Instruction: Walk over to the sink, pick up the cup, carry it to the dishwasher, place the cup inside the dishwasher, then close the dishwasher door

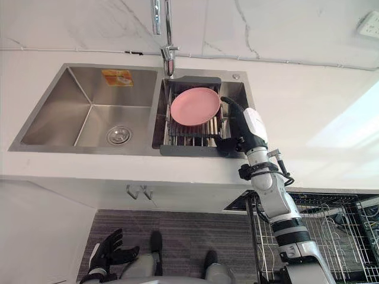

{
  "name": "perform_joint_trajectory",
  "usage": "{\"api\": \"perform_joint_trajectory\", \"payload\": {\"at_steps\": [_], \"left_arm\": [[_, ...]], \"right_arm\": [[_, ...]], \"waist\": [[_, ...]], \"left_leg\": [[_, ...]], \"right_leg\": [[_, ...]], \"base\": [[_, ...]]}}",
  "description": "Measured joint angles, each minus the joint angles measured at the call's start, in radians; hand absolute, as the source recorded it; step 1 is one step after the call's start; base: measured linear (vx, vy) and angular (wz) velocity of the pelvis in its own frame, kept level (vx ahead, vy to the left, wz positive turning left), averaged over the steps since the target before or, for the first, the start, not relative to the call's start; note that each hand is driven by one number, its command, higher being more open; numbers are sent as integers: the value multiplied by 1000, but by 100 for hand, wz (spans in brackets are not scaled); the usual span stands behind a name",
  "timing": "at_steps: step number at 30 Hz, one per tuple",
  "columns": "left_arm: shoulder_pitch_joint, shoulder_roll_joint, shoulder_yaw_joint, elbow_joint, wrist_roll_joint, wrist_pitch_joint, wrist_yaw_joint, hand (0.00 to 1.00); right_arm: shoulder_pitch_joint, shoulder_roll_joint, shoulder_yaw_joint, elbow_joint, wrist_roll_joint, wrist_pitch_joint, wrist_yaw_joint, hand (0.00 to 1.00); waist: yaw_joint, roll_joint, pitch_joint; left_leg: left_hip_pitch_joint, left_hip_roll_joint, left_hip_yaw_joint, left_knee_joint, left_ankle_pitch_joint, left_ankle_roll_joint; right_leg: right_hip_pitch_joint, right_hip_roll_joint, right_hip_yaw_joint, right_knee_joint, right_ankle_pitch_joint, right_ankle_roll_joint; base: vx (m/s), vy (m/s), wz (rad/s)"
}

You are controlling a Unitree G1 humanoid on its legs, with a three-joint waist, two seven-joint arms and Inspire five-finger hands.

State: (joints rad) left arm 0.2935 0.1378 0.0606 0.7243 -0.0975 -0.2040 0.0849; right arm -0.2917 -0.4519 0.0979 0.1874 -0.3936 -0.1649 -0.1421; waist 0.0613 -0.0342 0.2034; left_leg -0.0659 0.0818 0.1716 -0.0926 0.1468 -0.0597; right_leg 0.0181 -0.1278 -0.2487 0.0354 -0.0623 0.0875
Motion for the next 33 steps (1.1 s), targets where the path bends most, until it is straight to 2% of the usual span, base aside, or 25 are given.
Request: {"api": "perform_joint_trajectory", "payload": {"at_steps": [7, 23, 28, 33], "left_arm": [[-13, 0, 1, -1, 0, -1, 2, 90], [-21, -3, 10, 4, -11, -2, 23, 90], [-44, -2, 31, 4, -27, -2, 31, 90], [-75, -1, 31, 4, -34, -11, 43, 90]], "right_arm": [[-24, -2, 19, 47, -82, 18, -15, 90], [-176, 24, 45, 212, -164, 91, -69, 90], [-208, 31, 45, 234, -204, 120, -78, 90], [-264, 46, 54, 276, -249, 143, -82, 90]], "waist": [[7, -2, -5], [30, -10, 1], [32, -29, 16], [33, -33, 22]], "left_leg": [[-9, -18, -29, 5, 18, 18], [-63, -16, -61, 0, 28, 8], [-77, -6, -71, 0, 43, 13], [-103, 11, -79, 0, 47, 13]], "right_leg": [[11, 0, -14, -9, 18, 9], [-39, 3, -34, -5, 17, 10], [-39, 11, -44, -13, 42, -3], [-50, 28, -51, -41, 58, -14]], "base": [[124, -25, 6], [-47, 2, 4], [-18, 0, 3], [-54, -7, 0]]}}
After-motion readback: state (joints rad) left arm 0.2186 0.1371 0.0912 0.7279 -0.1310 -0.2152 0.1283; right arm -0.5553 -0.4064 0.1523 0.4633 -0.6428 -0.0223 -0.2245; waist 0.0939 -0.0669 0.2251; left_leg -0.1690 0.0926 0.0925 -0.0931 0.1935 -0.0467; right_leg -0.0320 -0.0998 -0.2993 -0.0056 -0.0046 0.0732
